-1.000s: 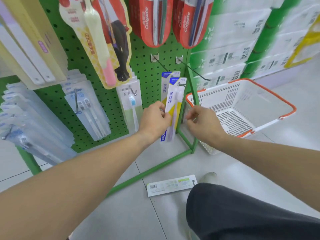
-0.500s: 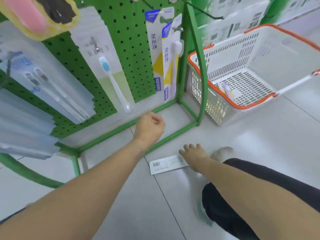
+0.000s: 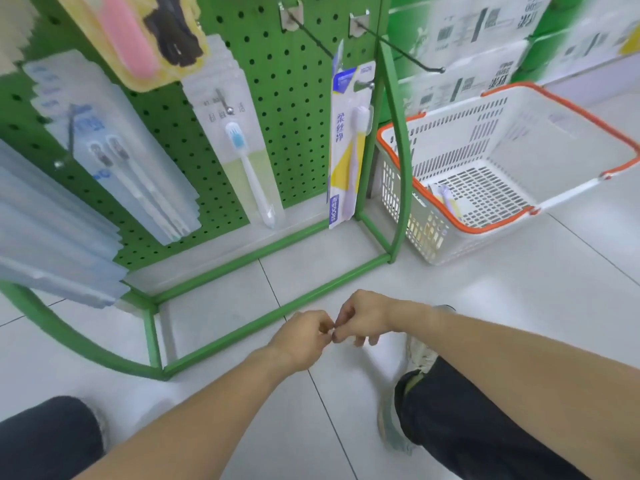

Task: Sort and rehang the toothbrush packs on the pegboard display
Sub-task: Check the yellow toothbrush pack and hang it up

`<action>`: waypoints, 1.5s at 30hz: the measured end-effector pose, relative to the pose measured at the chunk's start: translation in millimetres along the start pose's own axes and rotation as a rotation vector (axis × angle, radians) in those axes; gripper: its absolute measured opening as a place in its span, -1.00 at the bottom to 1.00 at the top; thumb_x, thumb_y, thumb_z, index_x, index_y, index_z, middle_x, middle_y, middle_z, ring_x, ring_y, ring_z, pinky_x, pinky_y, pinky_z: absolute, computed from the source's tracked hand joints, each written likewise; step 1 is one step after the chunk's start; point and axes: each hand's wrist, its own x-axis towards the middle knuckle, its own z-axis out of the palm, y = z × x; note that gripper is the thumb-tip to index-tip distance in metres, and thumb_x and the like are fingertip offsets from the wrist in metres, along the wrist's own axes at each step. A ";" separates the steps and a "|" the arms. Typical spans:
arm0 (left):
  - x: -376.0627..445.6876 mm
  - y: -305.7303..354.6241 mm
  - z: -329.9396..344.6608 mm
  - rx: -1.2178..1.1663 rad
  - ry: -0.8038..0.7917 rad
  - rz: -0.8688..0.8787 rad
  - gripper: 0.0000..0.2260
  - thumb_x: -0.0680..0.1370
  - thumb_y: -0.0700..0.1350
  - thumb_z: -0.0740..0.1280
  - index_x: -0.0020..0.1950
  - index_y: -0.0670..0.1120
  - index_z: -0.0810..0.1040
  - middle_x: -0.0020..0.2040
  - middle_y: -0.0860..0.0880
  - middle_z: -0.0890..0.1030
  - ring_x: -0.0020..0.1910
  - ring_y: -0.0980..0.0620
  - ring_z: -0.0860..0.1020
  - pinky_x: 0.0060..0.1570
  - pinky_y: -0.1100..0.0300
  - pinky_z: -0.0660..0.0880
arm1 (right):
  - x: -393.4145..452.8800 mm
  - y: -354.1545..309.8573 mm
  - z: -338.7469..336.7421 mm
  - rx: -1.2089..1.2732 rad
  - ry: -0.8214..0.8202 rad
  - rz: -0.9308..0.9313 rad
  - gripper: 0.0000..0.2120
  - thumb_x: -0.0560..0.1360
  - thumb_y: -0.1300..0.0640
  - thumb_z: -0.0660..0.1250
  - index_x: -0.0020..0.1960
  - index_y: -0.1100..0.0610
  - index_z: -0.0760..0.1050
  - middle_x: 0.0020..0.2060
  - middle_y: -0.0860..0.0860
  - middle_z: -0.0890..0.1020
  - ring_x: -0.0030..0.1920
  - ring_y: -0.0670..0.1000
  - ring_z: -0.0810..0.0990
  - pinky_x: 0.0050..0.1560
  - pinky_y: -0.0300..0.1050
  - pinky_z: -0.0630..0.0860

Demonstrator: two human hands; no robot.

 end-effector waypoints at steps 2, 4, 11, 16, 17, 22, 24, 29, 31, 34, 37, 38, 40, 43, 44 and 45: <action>-15.7 0.0 -5.3 -0.138 0.067 0.061 -0.86 0.63 -0.14 0.31 -0.06 0.08 0.57 -0.12 0.14 0.63 -0.10 0.09 0.58 -0.02 0.17 0.52 | -26.3 -16.5 -18.1 0.087 -0.053 0.026 -0.62 0.46 -0.01 0.51 0.14 0.23 0.63 0.05 0.12 0.66 -0.13 0.06 0.75 -0.16 -0.11 0.65; -30.6 -2.1 -8.8 -0.266 0.121 0.087 -0.76 0.64 -0.18 0.29 -0.21 0.06 0.49 -0.38 0.16 0.48 -0.32 0.11 0.43 -0.21 0.19 0.40 | -54.1 -31.6 -33.5 0.213 -0.064 0.004 -0.53 0.52 -0.01 0.49 0.25 0.31 0.53 0.11 0.17 0.62 -0.08 0.11 0.75 -0.11 -0.08 0.65; -77.1 17.2 -33.6 -0.798 0.321 0.165 -0.83 0.65 -0.34 0.23 -0.11 -0.27 0.54 -0.28 -0.06 0.66 -0.31 0.11 0.60 -0.28 0.28 0.55 | -124.6 -83.5 -41.2 0.260 0.312 -0.300 -0.90 0.58 0.28 0.40 0.07 0.19 0.51 -0.26 0.09 0.66 -0.22 0.05 0.69 -0.22 -0.14 0.65; -102.3 34.3 -59.8 -0.842 0.456 0.278 -0.89 0.66 -0.25 0.28 -0.03 -0.20 0.58 -0.09 -0.22 0.70 -0.11 -0.09 0.65 -0.01 -0.11 0.61 | -147.0 -110.3 -38.5 0.236 0.553 -0.508 -0.87 0.60 0.24 0.38 -0.04 0.03 0.56 -0.27 0.03 0.62 -0.33 -0.10 0.59 -0.35 -0.20 0.53; -106.6 37.6 -66.4 -0.836 0.494 0.295 -0.90 0.65 -0.23 0.31 -0.02 -0.15 0.60 -0.09 -0.12 0.72 -0.10 -0.04 0.67 0.01 -0.10 0.59 | -148.9 -114.8 -39.0 0.257 0.594 -0.552 -0.83 0.60 0.25 0.38 -0.05 -0.01 0.55 -0.27 0.02 0.62 -0.32 -0.10 0.57 -0.32 -0.22 0.51; -128.2 63.6 -106.3 -0.821 0.748 0.316 -0.94 0.60 -0.16 0.40 -0.04 -0.01 0.64 -0.17 0.08 0.73 -0.14 0.10 0.69 -0.05 0.16 0.58 | -154.7 -145.4 -41.6 0.345 0.862 -0.697 -0.85 0.63 0.20 0.34 0.14 0.00 0.56 -0.18 0.06 0.68 -0.22 -0.04 0.58 -0.09 -0.14 0.50; -134.7 72.3 -119.9 -0.860 0.805 0.342 -0.95 0.59 -0.14 0.41 -0.05 -0.01 0.63 -0.20 0.07 0.73 -0.21 0.13 0.67 -0.12 0.14 0.57 | -160.4 -163.4 -43.6 0.408 0.925 -0.768 -0.85 0.63 0.21 0.33 0.14 0.00 0.50 -0.22 0.12 0.65 -0.30 -0.10 0.53 -0.19 -0.25 0.46; -132.8 77.6 -139.8 -0.841 0.818 0.349 -0.91 0.60 -0.10 0.40 -0.11 -0.01 0.60 -0.31 0.02 0.70 -0.38 0.11 0.51 -0.11 -0.13 0.59 | -155.4 -193.0 -49.6 0.430 0.989 -0.811 -0.84 0.63 0.23 0.32 0.15 0.01 0.48 -0.33 -0.05 0.55 -0.40 -0.22 0.47 -0.31 -0.37 0.39; -128.6 75.8 -145.3 -0.832 0.840 0.331 -0.90 0.60 -0.09 0.40 -0.12 -0.01 0.59 -0.33 0.01 0.68 -0.39 0.08 0.48 -0.13 -0.18 0.58 | -148.8 -199.6 -51.1 0.430 1.014 -0.782 -0.85 0.64 0.20 0.31 0.15 -0.01 0.47 -0.33 -0.09 0.55 -0.40 -0.24 0.49 -0.28 -0.33 0.40; -120.7 70.1 -150.7 -0.816 0.847 0.287 -0.90 0.59 -0.06 0.42 -0.11 0.02 0.58 -0.31 0.02 0.69 -0.35 0.07 0.53 -0.12 -0.18 0.63 | -141.6 -205.6 -54.6 0.429 1.009 -0.720 -0.86 0.65 0.18 0.28 0.16 -0.01 0.43 -0.29 -0.08 0.55 -0.39 -0.23 0.49 -0.30 -0.32 0.41; -114.6 65.0 -155.5 -0.791 0.851 0.237 -0.91 0.58 -0.05 0.42 -0.11 0.01 0.59 -0.33 0.06 0.68 -0.41 0.14 0.54 -0.19 0.02 0.58 | -137.8 -208.8 -54.5 0.420 0.999 -0.668 -0.87 0.67 0.18 0.25 0.17 0.00 0.38 -0.26 -0.08 0.53 -0.33 -0.17 0.50 -0.26 -0.21 0.45; -112.5 64.1 -156.8 -0.786 0.850 0.224 -0.90 0.58 -0.05 0.42 -0.12 0.00 0.59 -0.34 0.06 0.67 -0.43 0.14 0.52 -0.24 0.08 0.53 | -136.9 -209.4 -54.5 0.394 0.999 -0.662 -0.87 0.67 0.18 0.24 0.17 0.00 0.37 -0.26 -0.09 0.53 -0.31 -0.15 0.50 -0.25 -0.18 0.46; -108.3 62.8 -159.2 -0.784 0.848 0.192 -0.90 0.58 -0.04 0.42 -0.12 0.00 0.60 -0.30 0.05 0.67 -0.42 0.13 0.52 -0.24 0.15 0.47 | -136.2 -210.6 -56.4 0.337 0.993 -0.642 -0.88 0.68 0.16 0.22 0.20 0.02 0.39 -0.25 -0.10 0.53 -0.28 -0.14 0.51 -0.24 -0.18 0.45; -103.8 62.5 -161.8 -0.779 0.859 0.167 -0.90 0.59 -0.03 0.42 -0.10 -0.01 0.61 -0.23 0.01 0.69 -0.35 0.10 0.56 -0.24 0.18 0.47 | -138.3 -207.9 -61.4 0.206 0.975 -0.558 -0.77 0.68 0.16 0.19 0.32 0.11 0.44 -0.20 -0.14 0.54 -0.18 -0.08 0.59 -0.24 -0.22 0.46; -102.4 62.8 -162.9 -0.779 0.861 0.165 -0.90 0.59 -0.03 0.41 -0.09 -0.01 0.61 -0.22 0.01 0.69 -0.33 0.09 0.57 -0.24 0.19 0.46 | -140.3 -203.8 -62.6 0.148 1.013 -0.552 -0.74 0.67 0.18 0.18 0.34 0.13 0.45 -0.18 -0.13 0.55 -0.13 -0.01 0.62 -0.18 -0.17 0.48; -101.2 63.2 -164.1 -0.782 0.857 0.163 -0.90 0.59 -0.03 0.41 -0.09 -0.02 0.60 -0.20 0.01 0.70 -0.30 0.08 0.58 -0.23 0.20 0.46 | -144.8 -198.9 -65.1 0.097 1.089 -0.580 -0.74 0.66 0.19 0.18 0.32 0.14 0.47 -0.16 -0.09 0.57 -0.09 0.04 0.63 -0.11 -0.15 0.49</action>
